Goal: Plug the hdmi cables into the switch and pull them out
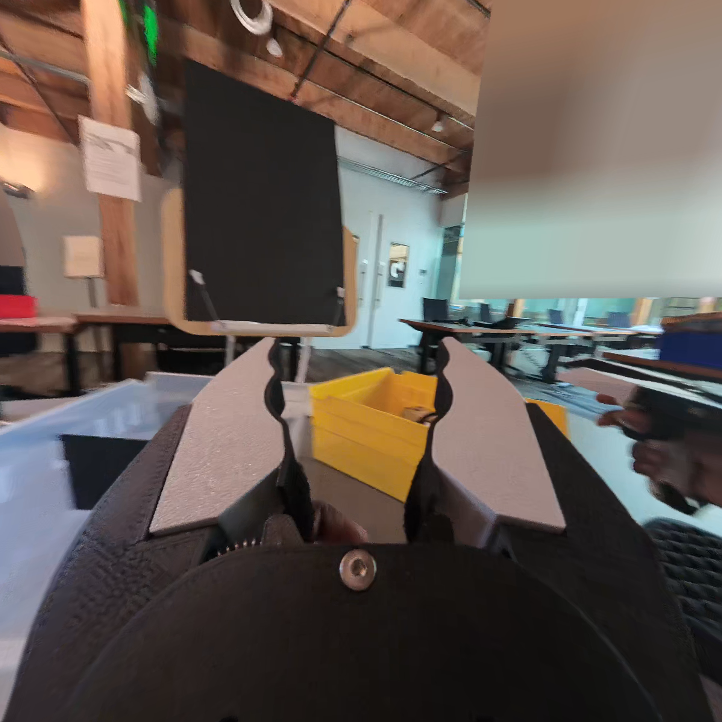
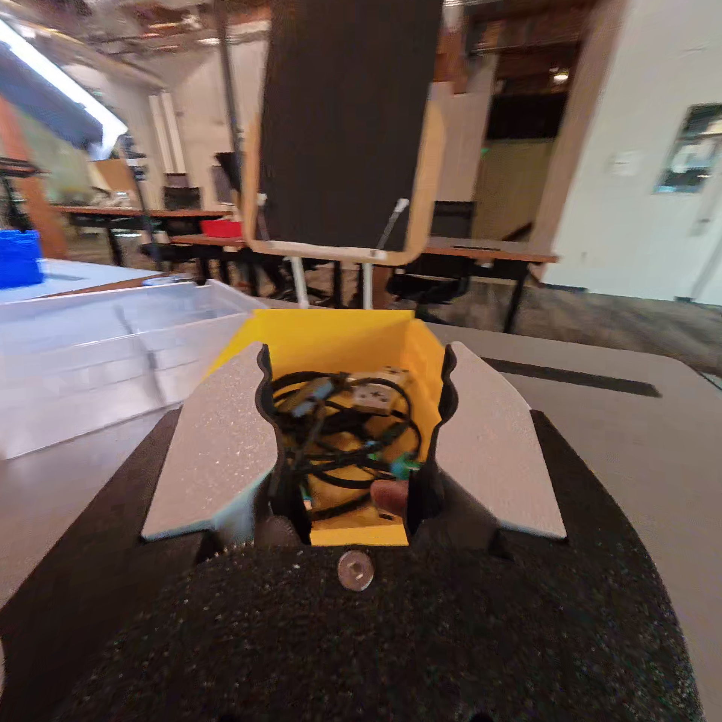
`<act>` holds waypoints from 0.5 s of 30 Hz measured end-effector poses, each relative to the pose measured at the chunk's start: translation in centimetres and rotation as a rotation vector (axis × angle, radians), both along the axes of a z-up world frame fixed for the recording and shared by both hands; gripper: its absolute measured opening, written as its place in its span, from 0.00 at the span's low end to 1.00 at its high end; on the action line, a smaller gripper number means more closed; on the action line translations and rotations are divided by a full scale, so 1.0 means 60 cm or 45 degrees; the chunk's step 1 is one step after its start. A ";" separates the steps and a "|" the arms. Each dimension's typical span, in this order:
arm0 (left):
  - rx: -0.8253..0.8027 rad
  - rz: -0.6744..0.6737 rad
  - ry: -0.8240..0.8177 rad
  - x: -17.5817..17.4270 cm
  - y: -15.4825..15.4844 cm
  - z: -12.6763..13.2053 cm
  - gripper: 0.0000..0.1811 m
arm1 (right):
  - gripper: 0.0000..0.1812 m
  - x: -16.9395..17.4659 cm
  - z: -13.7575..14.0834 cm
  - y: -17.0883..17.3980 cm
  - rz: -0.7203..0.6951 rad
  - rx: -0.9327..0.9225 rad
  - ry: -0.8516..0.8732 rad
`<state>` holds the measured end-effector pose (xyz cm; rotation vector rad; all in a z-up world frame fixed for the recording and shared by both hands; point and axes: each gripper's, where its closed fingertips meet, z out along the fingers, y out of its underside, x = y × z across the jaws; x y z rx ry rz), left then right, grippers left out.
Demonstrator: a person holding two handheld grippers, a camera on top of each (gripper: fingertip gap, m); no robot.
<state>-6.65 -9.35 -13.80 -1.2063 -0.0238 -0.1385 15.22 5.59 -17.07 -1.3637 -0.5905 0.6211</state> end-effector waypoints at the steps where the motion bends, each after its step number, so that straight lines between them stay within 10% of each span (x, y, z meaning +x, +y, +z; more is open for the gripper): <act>1: -0.046 -0.081 -0.018 0.027 0.013 -0.010 0.45 | 0.51 0.034 -0.005 0.032 -0.107 -0.026 -0.009; 7: -0.501 -0.496 0.059 0.183 0.083 -0.124 0.69 | 0.58 0.100 -0.133 0.145 -0.196 -0.330 -0.402; 15: -0.592 -0.372 0.083 0.164 0.104 -0.158 0.69 | 0.21 0.030 -0.149 0.040 0.224 -0.522 -0.421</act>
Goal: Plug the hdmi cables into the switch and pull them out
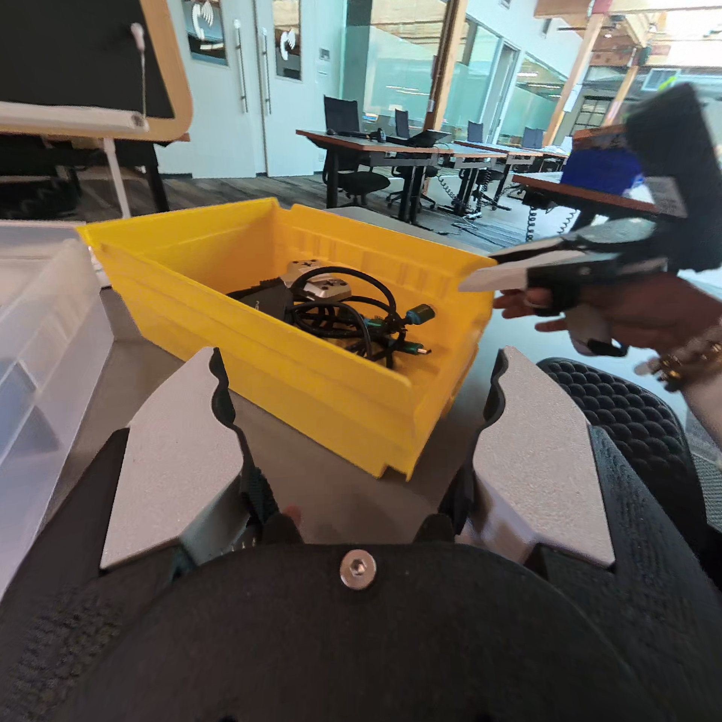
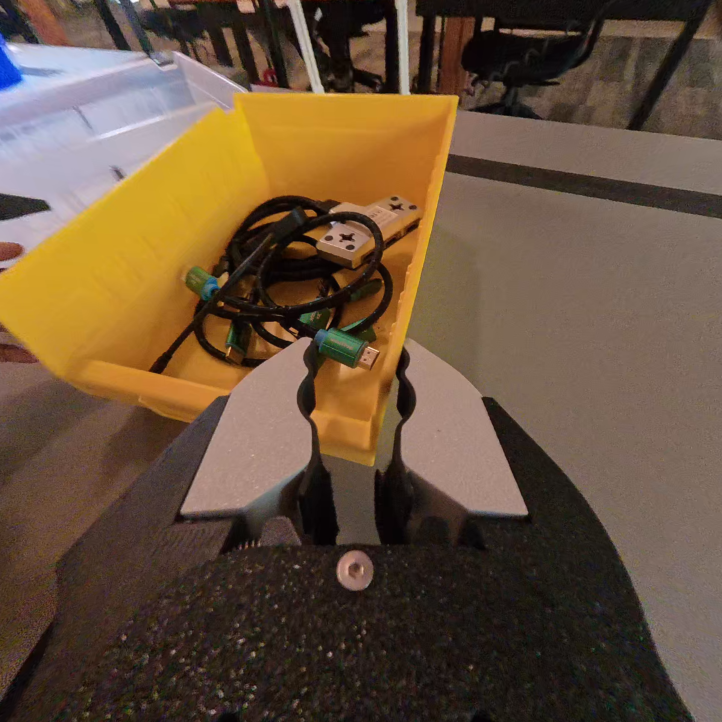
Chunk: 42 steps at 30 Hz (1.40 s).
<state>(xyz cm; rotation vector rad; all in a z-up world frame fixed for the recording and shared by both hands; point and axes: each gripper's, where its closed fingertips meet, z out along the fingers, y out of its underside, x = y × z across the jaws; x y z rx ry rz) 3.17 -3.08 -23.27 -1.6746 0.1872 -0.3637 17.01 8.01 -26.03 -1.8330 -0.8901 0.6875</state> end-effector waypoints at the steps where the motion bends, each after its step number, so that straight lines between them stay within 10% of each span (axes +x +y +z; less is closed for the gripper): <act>1: -0.024 -0.002 -0.033 -0.003 0.002 -0.002 0.69 | 0.22 -0.005 0.004 -0.008 0.004 0.005 0.060; 6: -0.116 0.089 -0.023 -0.017 0.021 -0.034 0.59 | 0.39 -0.030 -0.010 -0.016 -0.085 0.013 0.085; 11: -0.195 0.175 0.176 -0.024 0.032 -0.063 0.35 | 0.08 -0.019 -0.045 0.008 -0.266 0.175 -0.318; 19: -0.136 0.221 0.196 -0.033 0.025 -0.050 0.20 | 0.04 -0.004 -0.020 -0.018 -0.372 0.380 -0.337; 28: 0.245 0.267 0.255 -0.046 0.001 0.103 0.15 | 0.04 -0.002 0.140 -0.059 -0.475 0.641 -0.025; 34: 0.353 0.473 0.281 -0.142 -0.071 0.186 0.14 | 0.04 -0.110 0.229 -0.094 -0.324 0.751 0.094; 42: 0.270 0.962 0.442 -0.348 -0.259 0.232 0.14 | 0.05 -0.392 0.263 -0.194 0.155 0.717 0.317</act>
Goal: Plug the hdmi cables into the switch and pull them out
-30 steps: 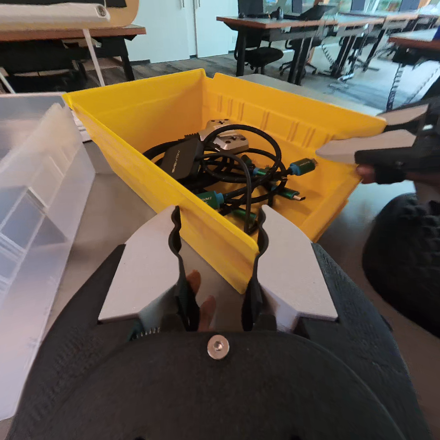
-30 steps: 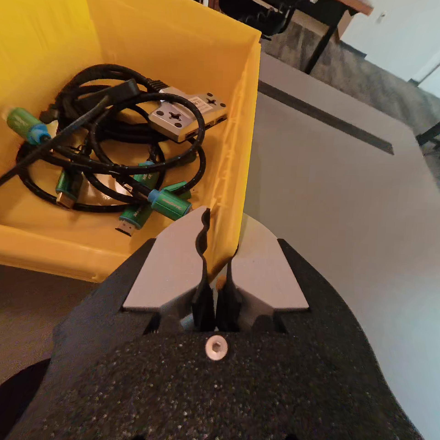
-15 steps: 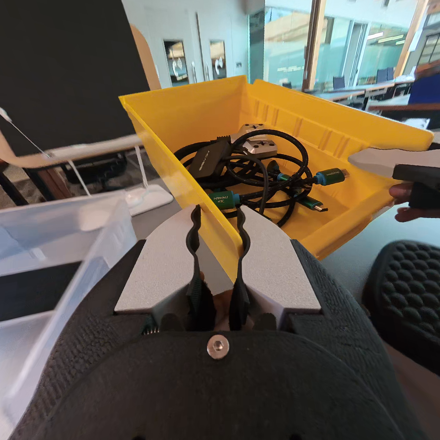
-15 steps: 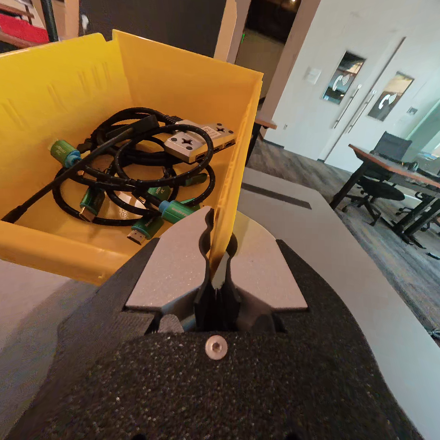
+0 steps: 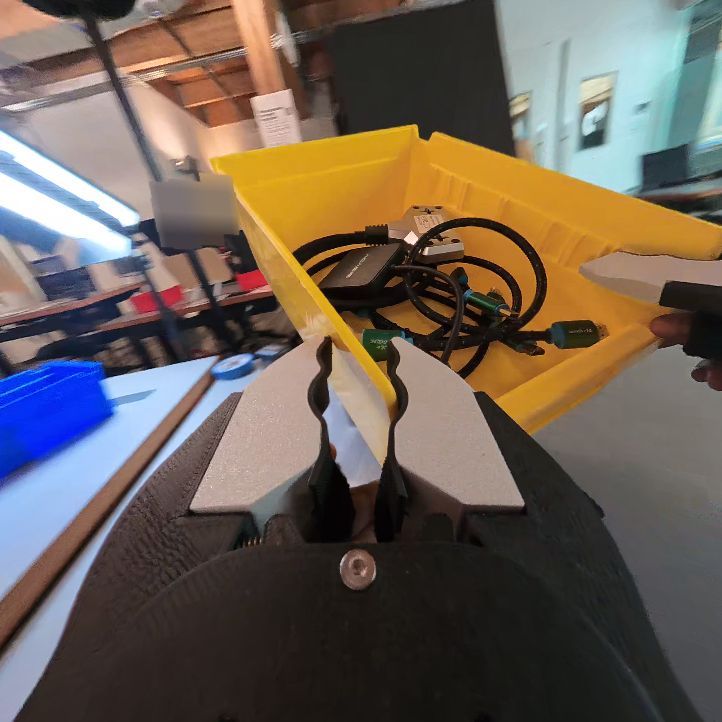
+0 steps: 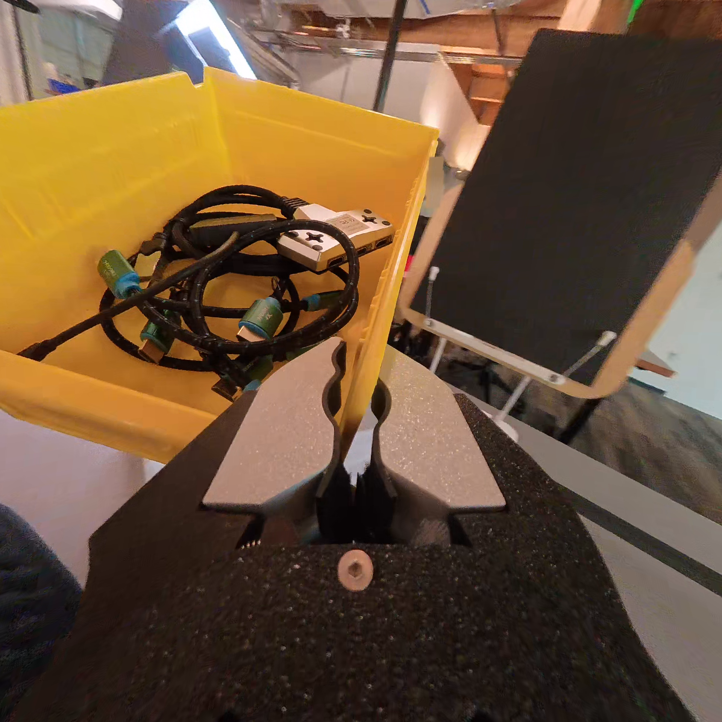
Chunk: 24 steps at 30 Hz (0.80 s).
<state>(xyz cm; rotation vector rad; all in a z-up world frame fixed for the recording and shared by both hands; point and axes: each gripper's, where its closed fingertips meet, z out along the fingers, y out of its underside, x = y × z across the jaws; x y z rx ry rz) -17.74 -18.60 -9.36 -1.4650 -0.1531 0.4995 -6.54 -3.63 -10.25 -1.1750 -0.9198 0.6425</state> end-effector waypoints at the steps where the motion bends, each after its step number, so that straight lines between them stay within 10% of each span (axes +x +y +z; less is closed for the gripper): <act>1: -0.033 0.068 -0.006 -0.024 -0.028 -0.001 0.15 | 0.05 -0.039 -0.006 -0.018 0.078 -0.038 -0.001; 11: -0.249 0.540 -0.177 -0.203 -0.255 -0.097 0.12 | 0.08 -0.299 -0.114 -0.224 0.486 -0.102 -0.066; 24: -0.312 0.583 -0.317 -0.292 -0.240 -0.236 0.08 | 0.13 -0.332 -0.233 -0.238 0.489 -0.004 -0.396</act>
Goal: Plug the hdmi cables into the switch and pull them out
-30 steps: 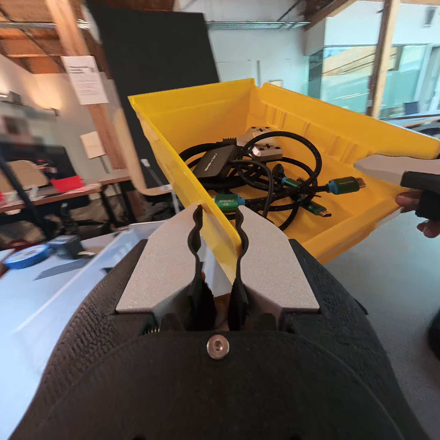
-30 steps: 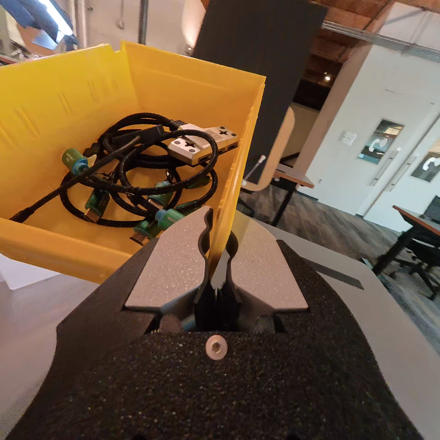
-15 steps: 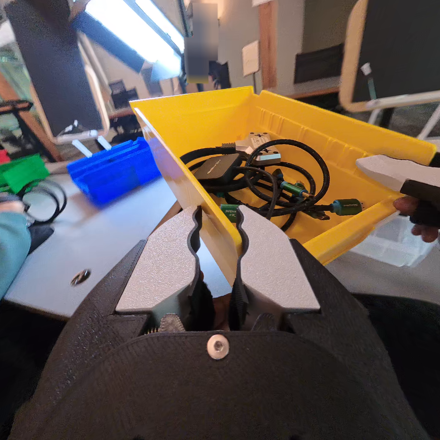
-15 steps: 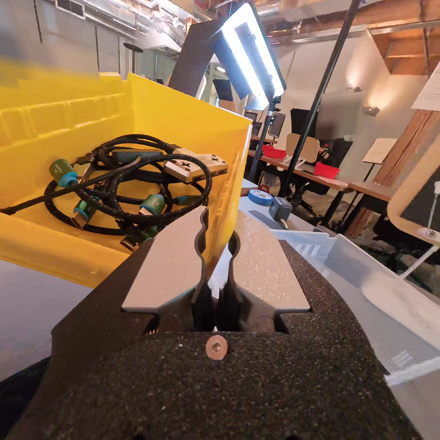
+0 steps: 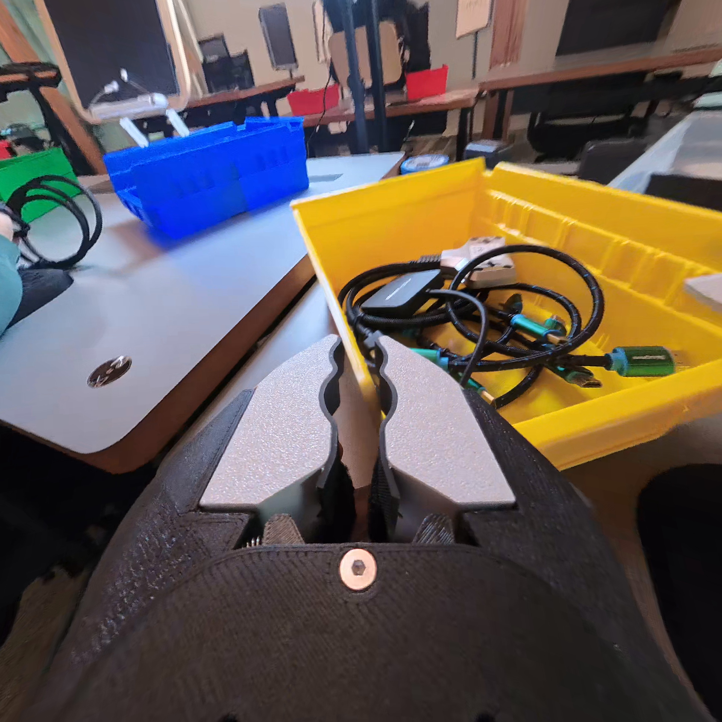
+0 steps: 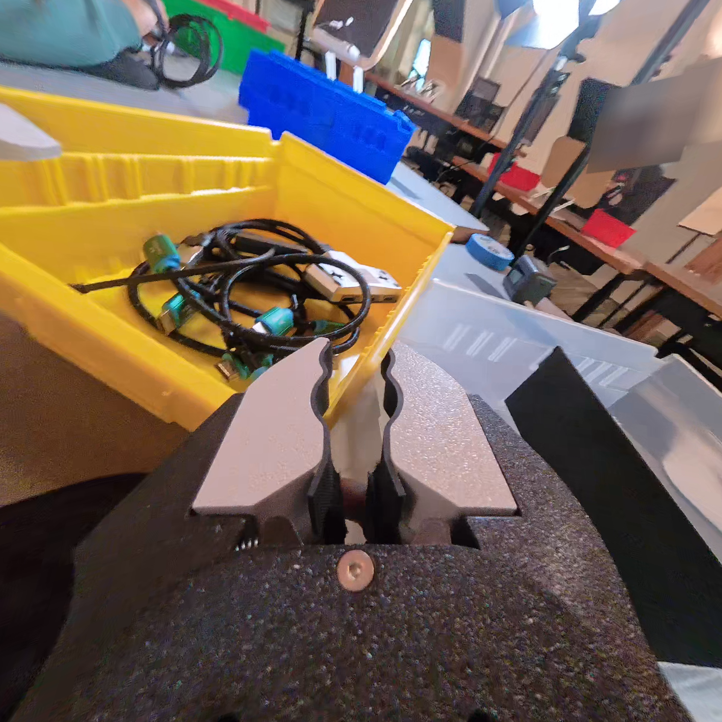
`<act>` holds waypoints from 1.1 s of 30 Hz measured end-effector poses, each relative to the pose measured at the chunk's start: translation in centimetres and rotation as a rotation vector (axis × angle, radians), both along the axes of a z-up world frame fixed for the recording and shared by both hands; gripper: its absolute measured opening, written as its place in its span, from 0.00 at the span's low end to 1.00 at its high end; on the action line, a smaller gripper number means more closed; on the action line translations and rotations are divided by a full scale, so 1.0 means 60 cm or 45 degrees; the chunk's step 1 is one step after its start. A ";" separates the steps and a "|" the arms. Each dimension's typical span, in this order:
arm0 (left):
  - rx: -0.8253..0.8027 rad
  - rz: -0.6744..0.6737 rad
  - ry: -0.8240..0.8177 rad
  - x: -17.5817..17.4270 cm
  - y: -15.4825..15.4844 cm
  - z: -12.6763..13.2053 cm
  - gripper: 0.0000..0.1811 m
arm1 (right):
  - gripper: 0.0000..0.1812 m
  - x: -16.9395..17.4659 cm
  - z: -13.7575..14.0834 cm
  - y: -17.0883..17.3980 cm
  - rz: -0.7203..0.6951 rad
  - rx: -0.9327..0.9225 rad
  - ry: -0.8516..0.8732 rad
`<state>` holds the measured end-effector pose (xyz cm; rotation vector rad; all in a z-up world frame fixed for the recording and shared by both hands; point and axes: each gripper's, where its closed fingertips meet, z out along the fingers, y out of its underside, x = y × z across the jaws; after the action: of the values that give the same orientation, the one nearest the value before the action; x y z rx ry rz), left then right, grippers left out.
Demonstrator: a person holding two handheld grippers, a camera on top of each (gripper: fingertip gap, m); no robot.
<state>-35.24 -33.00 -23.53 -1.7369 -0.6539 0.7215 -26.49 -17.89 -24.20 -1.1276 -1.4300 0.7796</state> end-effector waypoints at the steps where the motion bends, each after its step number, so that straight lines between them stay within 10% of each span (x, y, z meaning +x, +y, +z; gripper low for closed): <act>1: -0.044 -0.001 -0.042 -0.005 0.001 -0.012 0.09 | 0.17 0.002 -0.012 -0.008 0.050 0.001 -0.073; 7: 0.015 0.089 0.136 -0.008 -0.003 0.043 0.32 | 0.36 0.073 0.052 -0.029 0.150 -0.081 0.034; 11: 0.079 0.376 0.435 -0.003 -0.045 0.126 0.34 | 0.54 0.143 0.095 0.087 -0.217 -0.019 0.138; 14: 0.201 0.228 0.421 0.030 0.001 0.150 0.34 | 0.68 0.185 0.062 0.164 -0.397 -0.131 0.036; 21: 0.182 -0.182 0.334 0.117 0.151 0.119 0.34 | 0.60 0.211 -0.059 0.192 -0.445 -0.297 -0.258; 25: 0.071 -0.389 0.245 0.168 0.205 0.077 0.34 | 0.24 0.247 -0.071 0.200 -0.407 -0.452 -0.212; 29: 0.018 -0.481 0.136 0.193 0.228 0.032 0.34 | 0.11 0.329 -0.071 0.264 -0.601 -0.418 -0.190; 33: -0.034 -0.532 0.011 0.203 0.257 -0.015 0.34 | 0.35 0.359 -0.048 0.299 -0.682 -0.400 -0.116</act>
<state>-23.06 -17.61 -24.44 -1.8163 -0.2596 0.4457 -4.96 0.04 -27.05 -1.7144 -1.0187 0.5799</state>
